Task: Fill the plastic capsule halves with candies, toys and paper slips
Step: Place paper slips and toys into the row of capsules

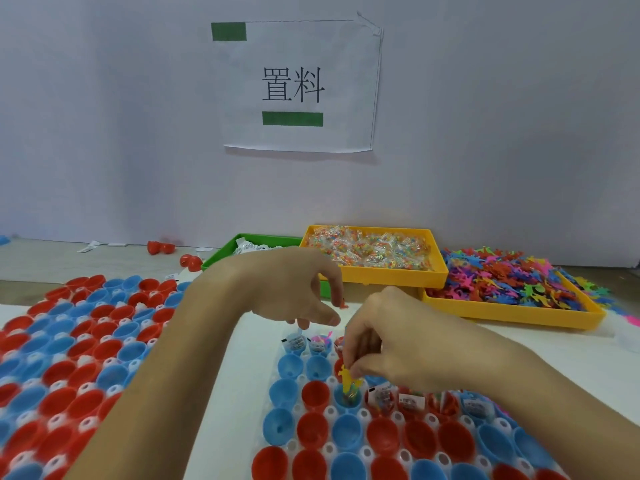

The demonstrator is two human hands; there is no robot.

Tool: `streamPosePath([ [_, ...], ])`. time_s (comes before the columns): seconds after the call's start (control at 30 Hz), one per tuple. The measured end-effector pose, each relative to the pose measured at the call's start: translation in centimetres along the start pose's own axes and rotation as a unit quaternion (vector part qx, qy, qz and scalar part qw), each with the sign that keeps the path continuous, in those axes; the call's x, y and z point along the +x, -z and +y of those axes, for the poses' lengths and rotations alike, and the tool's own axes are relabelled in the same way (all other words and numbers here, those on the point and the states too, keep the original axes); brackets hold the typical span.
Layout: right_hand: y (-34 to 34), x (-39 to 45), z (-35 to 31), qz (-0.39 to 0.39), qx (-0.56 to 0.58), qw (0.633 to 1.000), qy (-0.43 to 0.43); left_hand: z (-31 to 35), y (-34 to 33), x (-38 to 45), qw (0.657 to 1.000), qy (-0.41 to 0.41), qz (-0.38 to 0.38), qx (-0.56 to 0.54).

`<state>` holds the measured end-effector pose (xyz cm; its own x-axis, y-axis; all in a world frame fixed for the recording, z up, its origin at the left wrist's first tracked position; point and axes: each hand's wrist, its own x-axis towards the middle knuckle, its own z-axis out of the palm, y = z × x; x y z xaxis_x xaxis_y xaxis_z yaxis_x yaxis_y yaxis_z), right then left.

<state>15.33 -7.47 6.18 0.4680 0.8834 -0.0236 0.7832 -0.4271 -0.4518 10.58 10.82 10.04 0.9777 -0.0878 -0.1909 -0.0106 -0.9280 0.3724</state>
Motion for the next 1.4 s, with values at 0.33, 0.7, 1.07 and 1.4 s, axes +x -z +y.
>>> streamPosePath([
  [0.33, -1.7, 0.9, -0.4, -0.007, -0.089, 0.996, -0.009, -0.6, 0.5, -0.4, 1.0, 0.008, 0.01, 0.002],
  [0.7, 1.5, -0.7, 1.0, 0.079, -0.004, 0.997, 0.007, -1.2, 0.2, 0.2, 0.999, 0.018, 0.029, 0.025],
  [1.07, 2.4, -6.2, 18.7, 0.42, 0.252, 0.849, -0.199, -1.3, -1.9, 2.3, 0.999, 0.033, -0.012, 0.029],
  [1.4, -2.4, -5.3, 19.5, 0.484, 0.347, 0.789, -0.153, -1.1, -4.4, 3.9, 0.999, 0.038, -0.026, -0.016],
])
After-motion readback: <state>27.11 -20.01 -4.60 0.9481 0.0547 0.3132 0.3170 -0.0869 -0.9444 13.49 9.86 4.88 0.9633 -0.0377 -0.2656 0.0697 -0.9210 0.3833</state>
